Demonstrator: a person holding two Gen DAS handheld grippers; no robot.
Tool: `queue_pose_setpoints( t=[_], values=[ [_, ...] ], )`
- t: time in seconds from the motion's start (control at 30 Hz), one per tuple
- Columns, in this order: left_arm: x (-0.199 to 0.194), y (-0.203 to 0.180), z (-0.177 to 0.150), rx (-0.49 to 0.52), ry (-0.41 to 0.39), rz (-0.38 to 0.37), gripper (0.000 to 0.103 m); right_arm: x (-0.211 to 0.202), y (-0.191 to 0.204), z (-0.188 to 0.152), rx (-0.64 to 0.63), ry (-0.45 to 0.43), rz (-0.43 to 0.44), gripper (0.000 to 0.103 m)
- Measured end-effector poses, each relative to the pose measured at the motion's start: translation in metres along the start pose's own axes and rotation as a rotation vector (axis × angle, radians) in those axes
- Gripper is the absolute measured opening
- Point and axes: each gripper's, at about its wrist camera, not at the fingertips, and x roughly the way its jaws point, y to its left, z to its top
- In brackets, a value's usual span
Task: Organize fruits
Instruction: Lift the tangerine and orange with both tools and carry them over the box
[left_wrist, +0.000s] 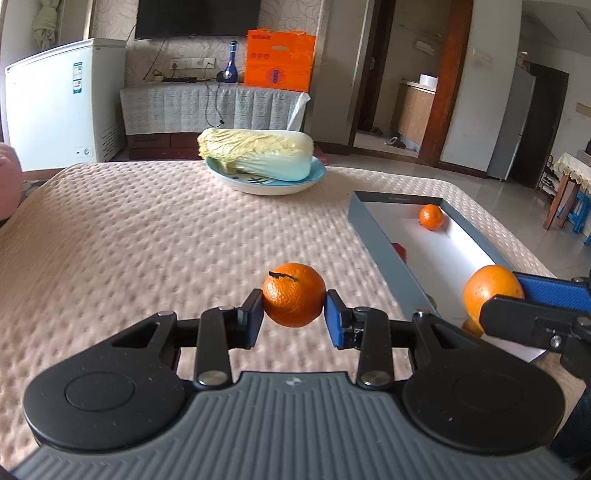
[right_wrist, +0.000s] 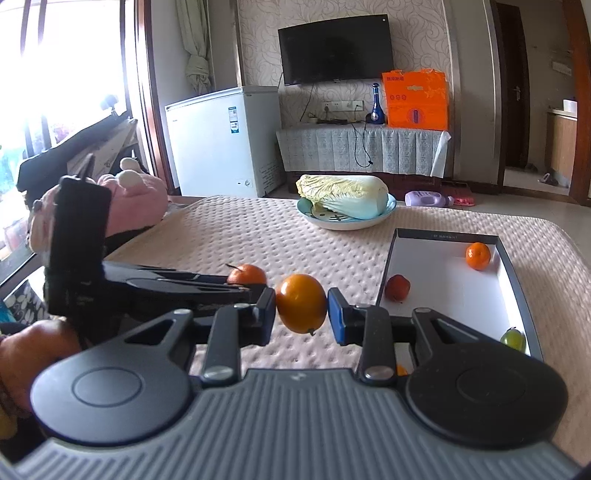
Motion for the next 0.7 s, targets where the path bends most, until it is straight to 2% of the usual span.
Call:
queue_pose_setpoints(
  t=[0.37,0.7],
  values=[
    [0.0027,-0.0090,0.0041,0.008,-0.005,-0.021,0.041,-0.0005,-0.0030,0.0010,0.020,-0.014,0.021,0.034],
    [0.0074,-0.0080,0.0084,0.007,0.003,-0.035,0.041,-0.0043,0.0030,0.0011,-0.018,-0.014,0.028,0.034]
  ],
)
